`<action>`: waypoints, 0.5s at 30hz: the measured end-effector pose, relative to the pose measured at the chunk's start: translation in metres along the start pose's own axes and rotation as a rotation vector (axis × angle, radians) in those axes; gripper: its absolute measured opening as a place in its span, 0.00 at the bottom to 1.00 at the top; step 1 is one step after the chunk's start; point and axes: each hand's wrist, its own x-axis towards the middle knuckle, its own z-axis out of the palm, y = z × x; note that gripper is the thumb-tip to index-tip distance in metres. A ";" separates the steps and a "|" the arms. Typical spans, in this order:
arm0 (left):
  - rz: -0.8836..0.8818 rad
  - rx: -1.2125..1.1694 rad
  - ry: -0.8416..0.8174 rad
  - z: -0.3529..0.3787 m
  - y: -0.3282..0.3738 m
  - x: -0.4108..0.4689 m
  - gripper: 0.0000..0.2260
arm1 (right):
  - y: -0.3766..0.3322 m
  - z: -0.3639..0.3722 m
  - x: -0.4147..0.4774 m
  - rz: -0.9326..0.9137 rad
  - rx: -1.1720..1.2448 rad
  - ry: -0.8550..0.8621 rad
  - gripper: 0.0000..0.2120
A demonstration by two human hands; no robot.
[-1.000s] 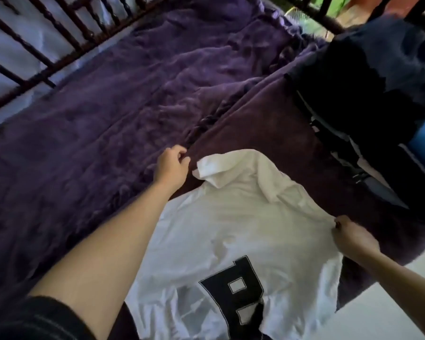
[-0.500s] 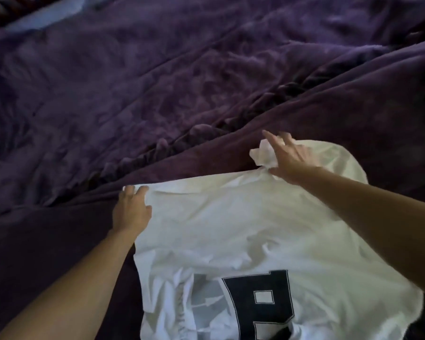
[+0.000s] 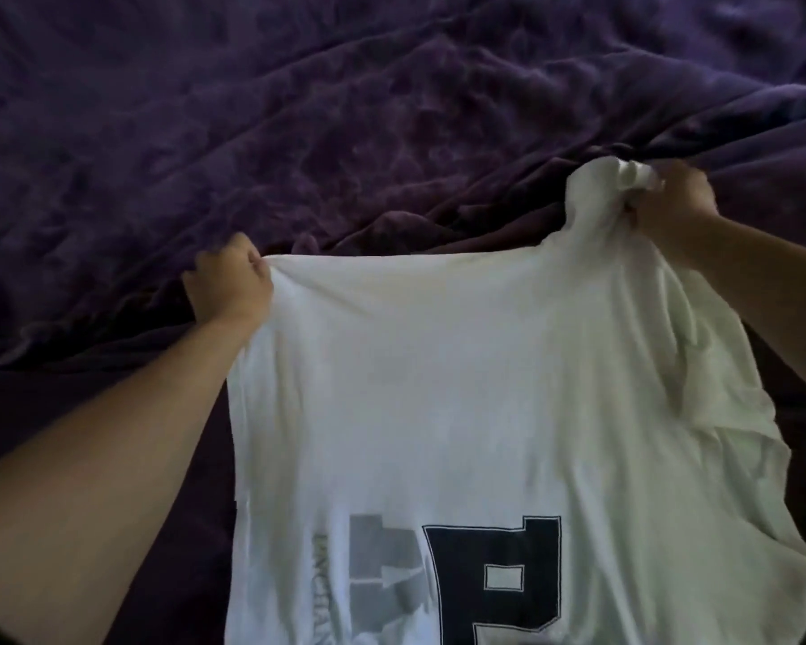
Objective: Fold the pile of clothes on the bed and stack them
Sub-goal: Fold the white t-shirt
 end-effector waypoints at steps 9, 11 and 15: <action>-0.186 -0.243 0.079 0.014 -0.061 -0.146 0.22 | 0.048 0.001 -0.088 -0.270 -0.156 0.055 0.37; -0.314 -0.266 -0.022 0.023 -0.080 -0.209 0.24 | 0.071 0.009 -0.138 -0.265 -0.121 0.038 0.35; -0.410 -0.262 -0.274 0.041 -0.110 -0.321 0.24 | 0.113 0.031 -0.254 -0.364 -0.227 -0.070 0.26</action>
